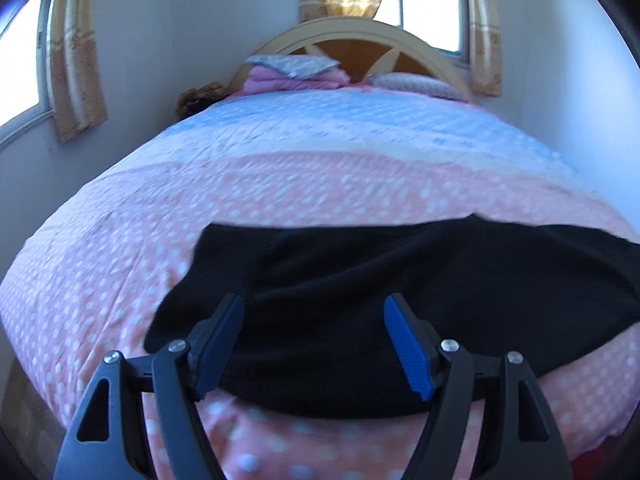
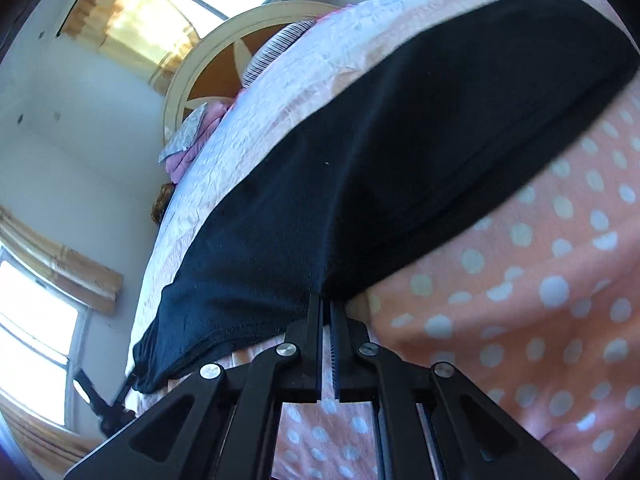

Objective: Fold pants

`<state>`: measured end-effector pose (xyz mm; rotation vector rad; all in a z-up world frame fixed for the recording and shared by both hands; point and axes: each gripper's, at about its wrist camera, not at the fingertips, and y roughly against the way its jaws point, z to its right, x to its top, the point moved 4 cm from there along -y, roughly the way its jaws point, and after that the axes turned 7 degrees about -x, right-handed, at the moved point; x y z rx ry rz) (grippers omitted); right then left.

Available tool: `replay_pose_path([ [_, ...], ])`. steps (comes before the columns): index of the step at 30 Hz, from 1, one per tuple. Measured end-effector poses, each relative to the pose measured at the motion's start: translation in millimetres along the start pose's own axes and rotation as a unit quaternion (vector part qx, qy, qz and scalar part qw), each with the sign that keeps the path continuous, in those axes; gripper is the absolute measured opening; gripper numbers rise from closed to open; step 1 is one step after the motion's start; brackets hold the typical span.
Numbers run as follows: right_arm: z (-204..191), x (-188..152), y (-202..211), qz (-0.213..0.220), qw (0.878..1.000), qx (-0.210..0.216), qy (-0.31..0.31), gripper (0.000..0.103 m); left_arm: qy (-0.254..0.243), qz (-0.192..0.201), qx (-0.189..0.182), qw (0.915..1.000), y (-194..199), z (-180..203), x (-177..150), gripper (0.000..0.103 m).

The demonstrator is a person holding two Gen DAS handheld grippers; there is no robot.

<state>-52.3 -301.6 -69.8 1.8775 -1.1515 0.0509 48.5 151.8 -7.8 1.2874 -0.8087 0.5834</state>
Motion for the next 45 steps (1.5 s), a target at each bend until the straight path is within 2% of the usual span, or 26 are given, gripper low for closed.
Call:
replay_pose_path([
  [4,13.0,3.6,-0.5,-0.047,0.997,0.022,-0.057,0.008,-0.06,0.016,-0.069,0.9957,8.8,59.9,7.1,0.075],
  [5,18.8,4.2,5.0,-0.044,0.996,0.017,-0.073,0.008,-0.079,0.011,-0.089,0.9929,6.2,77.9,6.6,0.075],
  [7,29.5,7.4,32.5,0.015,0.996,-0.027,-0.086,0.008,-0.105,0.0,-0.113,0.988,-1.6,106.4,4.3,0.075],
  [9,20.4,14.4,61.7,0.088,0.993,-0.071,-0.037,0.008,-0.121,-0.013,-0.136,0.9833,-12.9,135.2,4.2,0.075],
  [12,-25.7,21.5,70.7,0.131,0.983,-0.085,0.093,0.008,-0.114,-0.023,-0.173,0.978,-25.7,174.8,11.4,0.075],
  [14,-53.5,26.8,60.6,0.137,0.974,-0.096,0.153,0.008,-0.109,-0.034,-0.21,0.9709,-33.5,200.6,14.4,0.075],
  [15,-68.5,31.8,47.7,0.132,0.968,-0.103,0.184,0.008,-0.111,-0.039,-0.217,0.9692,-38.0,210.6,13.8,0.075],
  [18,-88.1,51.3,5.0,0.106,0.965,-0.113,0.211,0.008,-0.149,-0.069,-0.199,0.9662,-55.3,238.0,-4.7,0.075],
  [20,-94.3,57.0,-32.0,0.07,0.959,-0.138,0.237,0.008,-0.158,-0.065,-0.194,0.9661,-51.0,235.3,-15.4,0.076],
  [22,-79.8,55.8,-65.5,0.039,0.951,-0.178,0.251,0.008,-0.17,-0.086,-0.198,0.9613,-42.9,226.1,-22.7,0.076],
  [25,-58.8,62.4,-63.0,0.073,0.959,-0.148,0.231,0.006,-0.182,-0.091,-0.194,0.9597,-35.6,207.5,-34.0,0.078],
  [27,-46.4,73.8,-62.4,0.067,0.975,-0.116,0.178,0.005,-0.176,-0.098,-0.197,0.9595,-31.9,197.8,-35.2,0.078],
  [30,-32.1,81.1,-63.2,0.061,0.99,-0.051,0.117,0.004,-0.169,-0.105,-0.203,0.9588,-27.4,187.4,-36.5,0.078],
  [33,-35.0,77.3,-54.4,0.071,0.989,-0.031,0.124,0.006,-0.151,-0.096,-0.216,0.9599,-17.8,186.3,-32.3,0.077],
  [35,-47.1,73.4,-38.2,0.1,0.985,-0.032,0.136,0.008,-0.116,-0.08,-0.251,0.9576,-6.6,182.4,-24.3,0.077],
  [37,-62.5,65.3,-24.2,0.122,0.979,-0.018,0.162,0.008,-0.091,-0.056,-0.257,0.9605,-0.3,180.1,-11.7,0.078],
  [39,-66.6,54.5,-25.9,0.101,0.981,-0.022,0.161,0.009,-0.089,-0.041,-0.242,0.9653,-6.5,182.4,-1.8,0.078],
  [41,-57.4,36.7,-44.5,0.049,0.988,-0.041,0.143,0.014,-0.089,-0.048,-0.233,0.9672,-18.3,191.4,3.3,0.078],
  [43,-51.0,27.9,-41.1,0.068,0.989,-0.026,0.128,0.014,-0.086,-0.059,-0.242,0.9647,-28.4,203.2,4.9,0.078],
  [45,-55.5,32.1,-38.1,0.049,0.988,-0.037,0.139,0.014,-0.09,-0.065,-0.251,0.9616,-35.5,216.1,4.8,0.078],
])
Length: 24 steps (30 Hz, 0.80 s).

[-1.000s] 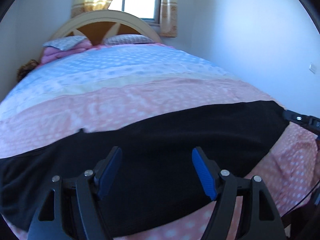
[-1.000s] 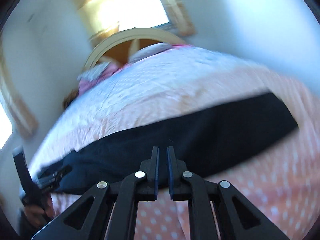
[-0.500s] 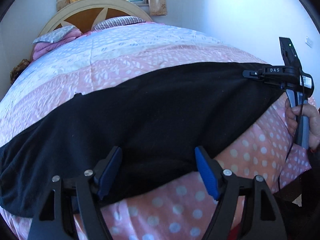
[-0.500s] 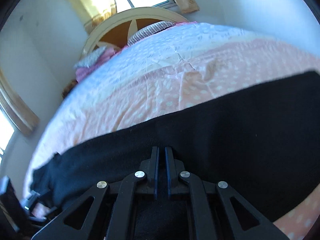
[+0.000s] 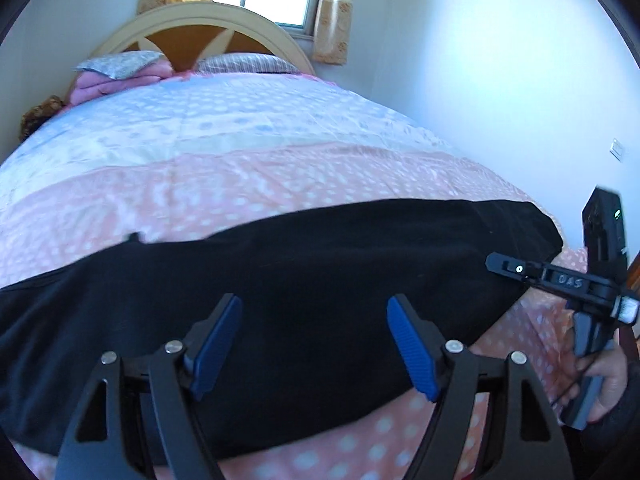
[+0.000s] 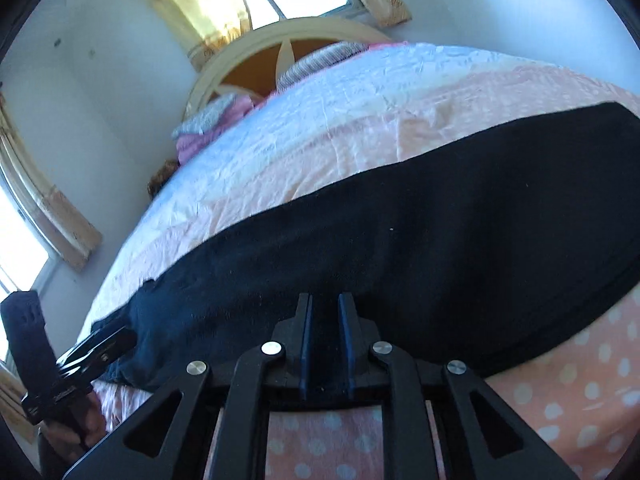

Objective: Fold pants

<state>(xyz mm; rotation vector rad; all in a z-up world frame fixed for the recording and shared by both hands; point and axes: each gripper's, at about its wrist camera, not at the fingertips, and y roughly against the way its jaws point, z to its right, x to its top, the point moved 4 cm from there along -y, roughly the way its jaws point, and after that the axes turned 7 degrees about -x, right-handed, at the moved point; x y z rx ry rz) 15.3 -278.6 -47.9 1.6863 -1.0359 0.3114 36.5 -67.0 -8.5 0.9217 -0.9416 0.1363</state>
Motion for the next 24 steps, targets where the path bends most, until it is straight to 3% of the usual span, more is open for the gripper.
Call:
replay_pose_path([
  [2,6.5,7.0,13.3,0.022,1.0,0.0,-0.011,0.014,-0.018,-0.008,0.004,0.9998,-7.9,11.4,-2.2,0.078],
  [6,65.3,31.1,55.2,0.102,0.989,-0.016,-0.105,0.015,-0.064,-0.028,0.034,0.997,-21.7,21.6,-18.0,0.08],
  [9,131.1,42.0,64.8,0.107,0.977,-0.056,-0.175,0.037,-0.07,-0.022,0.038,0.9966,-17.8,26.5,-26.0,0.085],
  [10,157.4,39.7,64.4,0.092,0.97,-0.094,-0.207,0.039,-0.072,-0.024,0.036,0.9965,-16.7,27.4,-27.2,0.086],
  [11,183.0,33.4,66.6,0.079,0.957,-0.142,-0.241,0.03,-0.076,-0.028,0.033,0.9962,-15.8,28.4,-27.5,0.086],
  [12,206.1,26.2,78.1,0.104,0.942,-0.149,-0.283,0.022,-0.08,-0.031,0.029,0.9959,-14.5,29.8,-28.8,0.086],
  [14,230.3,16.4,100.5,0.123,0.91,-0.206,-0.338,0.025,-0.08,-0.035,0.01,0.9961,-11.4,30.1,-28.1,0.086],
  [15,234.7,16.2,110.4,0.143,0.907,-0.209,-0.337,0.025,-0.078,-0.03,-0.006,0.9965,-7.6,31.8,-28.0,0.085],
  [17,235.4,18.1,118.1,0.164,0.91,-0.183,-0.334,0.025,-0.071,-0.01,-0.032,0.9969,4.2,36.2,-26.4,0.085],
  [19,232.7,23.2,120.1,0.172,0.914,-0.184,-0.319,0.027,-0.074,0.011,-0.032,0.9967,10.9,40.1,-21.8,0.085],
  [22,228.6,37.7,107.7,0.147,0.928,-0.172,-0.296,0.039,-0.093,0.021,-0.02,0.9953,15.3,45.7,-16.1,0.085],
  [24,232.0,51.7,100.5,0.118,0.939,-0.185,-0.265,0.04,-0.093,0.019,-0.017,0.9953,14.9,45.3,-15.1,0.085],
])
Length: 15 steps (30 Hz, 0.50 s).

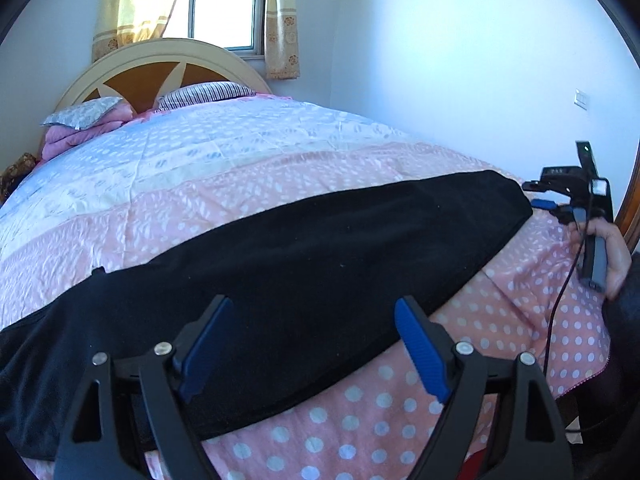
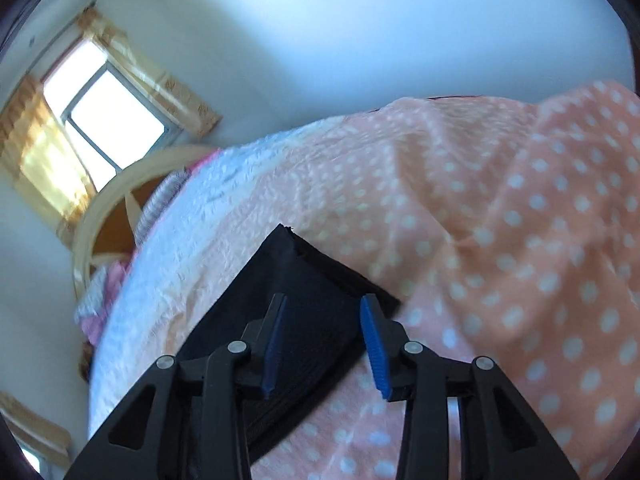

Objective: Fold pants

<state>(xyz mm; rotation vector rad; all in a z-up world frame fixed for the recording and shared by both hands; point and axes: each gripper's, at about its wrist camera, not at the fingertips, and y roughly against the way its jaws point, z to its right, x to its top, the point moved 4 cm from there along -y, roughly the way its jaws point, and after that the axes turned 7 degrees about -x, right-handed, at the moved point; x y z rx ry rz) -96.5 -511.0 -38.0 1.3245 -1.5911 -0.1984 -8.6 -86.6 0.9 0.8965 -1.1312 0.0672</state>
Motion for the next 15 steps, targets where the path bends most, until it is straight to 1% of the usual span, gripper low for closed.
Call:
replay_pose_path([
  [1,-2.4,5.0,-6.0,-0.006,1.0,-0.007,0.019,0.04,0.003,-0.001,0.0,1.0,0.4,-0.8,-0.6,0.085],
  [2,-9.2,10.3,-9.8,-0.012,0.999,-0.01,0.034,0.044,0.009,-0.002,-0.002,1.0,1.4,-1.3,-2.1,0.085],
  [3,-11.9,13.2,-18.9,-0.029,0.998,-0.006,0.048,0.048,0.017,-0.003,-0.003,0.9999,-0.2,-3.9,-2.8,0.085],
  [4,-12.9,16.4,-26.8,-0.047,0.998,-0.003,0.05,0.057,0.023,-0.004,-0.002,0.9997,-0.1,-5.0,-4.1,0.085],
  [5,-11.5,14.7,-34.4,-0.064,0.997,0.0,0.045,0.058,0.03,-0.007,0.0,0.9995,-1.2,-7.1,-6.4,0.085],
  [7,-6.5,11.2,-33.8,-0.04,0.998,0.011,0.05,0.059,0.04,-0.013,0.003,0.9991,-2.0,-10.5,-9.6,0.085],
  [8,-5.5,9.0,-34.8,-0.037,0.998,0.015,0.054,0.059,0.046,-0.017,0.005,0.9988,-2.8,-12.5,-12.4,0.085],
  [10,-4.4,7.7,-32.7,-0.042,0.997,0.033,0.056,0.059,0.053,-0.023,0.008,0.9983,-3.7,-15.1,-14.0,0.085],
  [12,-9.4,4.2,-33.0,-0.051,0.994,0.054,0.075,0.059,0.061,-0.025,0.01,0.9978,-3.1,-17.9,-15.0,0.085],
  [14,-17.0,-2.4,-30.6,-0.063,0.991,0.071,0.094,0.055,0.068,-0.022,0.009,0.9974,-1.7,-20.0,-15.9,0.085],
  [15,-19.4,-5.6,-30.5,-0.065,0.99,0.074,0.104,0.054,0.073,-0.021,0.009,0.9971,-0.5,-22.0,-16.8,0.085],
])
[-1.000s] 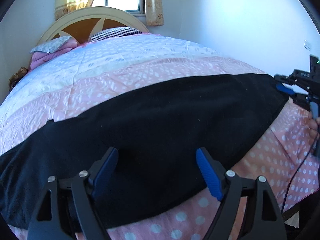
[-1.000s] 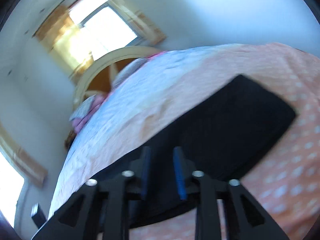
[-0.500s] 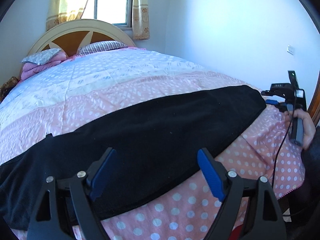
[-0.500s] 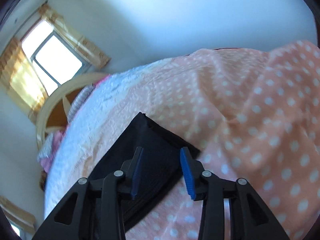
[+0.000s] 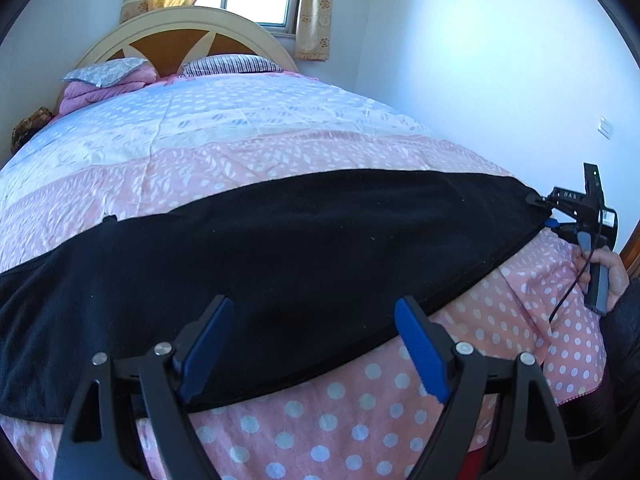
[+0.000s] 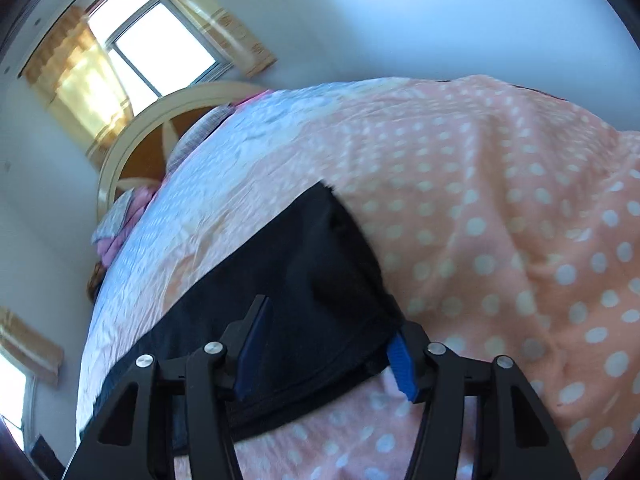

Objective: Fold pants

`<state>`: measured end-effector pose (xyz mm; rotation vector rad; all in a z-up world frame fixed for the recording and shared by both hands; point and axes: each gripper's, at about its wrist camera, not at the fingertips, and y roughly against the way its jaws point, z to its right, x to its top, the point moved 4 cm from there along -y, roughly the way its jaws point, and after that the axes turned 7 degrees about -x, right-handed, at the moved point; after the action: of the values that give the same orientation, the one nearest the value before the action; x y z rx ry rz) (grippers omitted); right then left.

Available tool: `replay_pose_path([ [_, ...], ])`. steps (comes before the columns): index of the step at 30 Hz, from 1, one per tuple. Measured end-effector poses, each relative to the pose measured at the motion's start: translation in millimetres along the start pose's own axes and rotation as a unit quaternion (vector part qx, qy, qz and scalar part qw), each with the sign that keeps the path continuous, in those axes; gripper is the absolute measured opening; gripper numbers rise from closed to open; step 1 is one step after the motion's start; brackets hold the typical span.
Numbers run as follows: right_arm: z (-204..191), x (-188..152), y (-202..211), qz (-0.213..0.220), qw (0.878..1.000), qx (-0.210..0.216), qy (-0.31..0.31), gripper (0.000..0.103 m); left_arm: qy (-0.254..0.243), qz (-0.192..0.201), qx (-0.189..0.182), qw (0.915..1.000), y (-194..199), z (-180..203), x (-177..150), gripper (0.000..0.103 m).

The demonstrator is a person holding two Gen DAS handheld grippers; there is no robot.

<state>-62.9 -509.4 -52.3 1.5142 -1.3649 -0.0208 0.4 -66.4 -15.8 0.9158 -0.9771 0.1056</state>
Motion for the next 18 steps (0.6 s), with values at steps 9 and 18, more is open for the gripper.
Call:
replay_pose_path([
  [9,-16.9,-1.7,7.6,0.018,0.998,-0.048,0.037,0.013,0.034,0.01,-0.005,0.9994,15.2,-19.7,-3.7,0.085],
  [18,-229.2,-65.0,75.8,0.11,0.944,0.038,0.307,0.013,0.067,0.04,-0.002,0.9969,34.3,-44.3,-4.9,0.085],
])
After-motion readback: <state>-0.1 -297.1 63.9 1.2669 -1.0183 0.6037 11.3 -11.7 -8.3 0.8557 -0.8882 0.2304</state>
